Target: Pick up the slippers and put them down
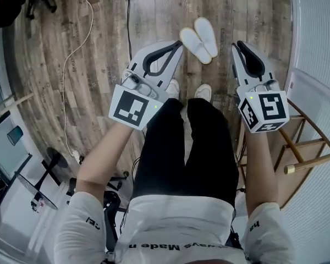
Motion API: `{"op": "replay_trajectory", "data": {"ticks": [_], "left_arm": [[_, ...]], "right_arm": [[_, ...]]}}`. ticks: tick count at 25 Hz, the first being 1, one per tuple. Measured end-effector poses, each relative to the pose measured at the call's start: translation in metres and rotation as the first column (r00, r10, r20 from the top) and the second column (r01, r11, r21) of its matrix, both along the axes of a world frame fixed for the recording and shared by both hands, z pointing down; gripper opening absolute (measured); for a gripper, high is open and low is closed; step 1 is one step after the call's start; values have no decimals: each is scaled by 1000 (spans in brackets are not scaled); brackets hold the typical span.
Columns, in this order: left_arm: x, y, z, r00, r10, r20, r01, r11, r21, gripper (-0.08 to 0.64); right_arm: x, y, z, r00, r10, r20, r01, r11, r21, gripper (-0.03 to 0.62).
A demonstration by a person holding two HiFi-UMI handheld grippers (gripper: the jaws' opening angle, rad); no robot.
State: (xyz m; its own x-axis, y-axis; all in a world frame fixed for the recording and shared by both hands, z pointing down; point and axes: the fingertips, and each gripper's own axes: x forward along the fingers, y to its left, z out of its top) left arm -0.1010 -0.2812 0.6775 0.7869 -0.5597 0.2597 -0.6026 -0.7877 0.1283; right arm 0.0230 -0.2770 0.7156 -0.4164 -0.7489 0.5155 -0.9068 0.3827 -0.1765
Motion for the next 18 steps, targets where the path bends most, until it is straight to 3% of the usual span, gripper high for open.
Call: {"op": "replay_trajectory", "data": {"ticks": [4, 8, 18], "left_arm": [[-3, 13, -111, 997, -30, -65, 30, 1000, -1, 11], [-12, 22, -213, 996, -38, -81, 39, 999, 7, 11], [-32, 33, -396, 990, -70, -121, 74, 997, 25, 11]], "right_arm": [[-8, 15, -114, 1000, -14, -5, 14, 998, 57, 58], [-15, 23, -219, 1000, -17, 2, 16, 995, 101, 58], [-22, 29, -425, 999, -38, 7, 35, 971, 238, 58]]}}
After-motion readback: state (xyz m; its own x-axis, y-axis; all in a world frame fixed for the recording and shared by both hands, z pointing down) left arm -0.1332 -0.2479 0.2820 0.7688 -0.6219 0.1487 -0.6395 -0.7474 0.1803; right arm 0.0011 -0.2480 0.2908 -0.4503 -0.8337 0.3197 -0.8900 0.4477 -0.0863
